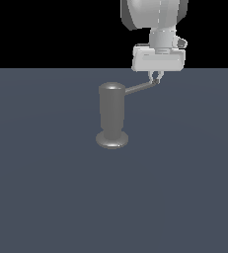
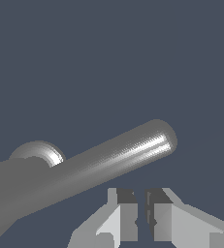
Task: Turn on the faucet by rotating a designated handle.
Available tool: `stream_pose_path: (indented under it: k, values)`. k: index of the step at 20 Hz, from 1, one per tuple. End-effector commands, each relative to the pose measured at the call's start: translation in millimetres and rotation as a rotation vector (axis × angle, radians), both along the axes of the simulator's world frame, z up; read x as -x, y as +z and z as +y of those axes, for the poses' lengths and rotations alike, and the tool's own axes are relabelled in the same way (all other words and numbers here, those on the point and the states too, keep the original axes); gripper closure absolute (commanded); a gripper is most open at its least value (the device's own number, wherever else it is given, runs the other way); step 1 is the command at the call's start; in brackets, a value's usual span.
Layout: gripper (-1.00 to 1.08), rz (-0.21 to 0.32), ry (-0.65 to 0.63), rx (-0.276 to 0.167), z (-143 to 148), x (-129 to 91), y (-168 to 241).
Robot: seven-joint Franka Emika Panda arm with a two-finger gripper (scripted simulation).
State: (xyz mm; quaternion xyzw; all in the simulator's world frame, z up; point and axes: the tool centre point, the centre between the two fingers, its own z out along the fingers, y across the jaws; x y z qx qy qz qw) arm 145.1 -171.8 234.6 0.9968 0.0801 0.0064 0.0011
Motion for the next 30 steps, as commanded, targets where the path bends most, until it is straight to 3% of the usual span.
stream_pose_path:
  k: [1, 30]
  values:
    - [1.08, 0.006, 0.006, -0.003, 7.7, -7.3, -8.9]
    - [1.08, 0.012, -0.003, -0.001, 17.7, -53.8, -13.2]
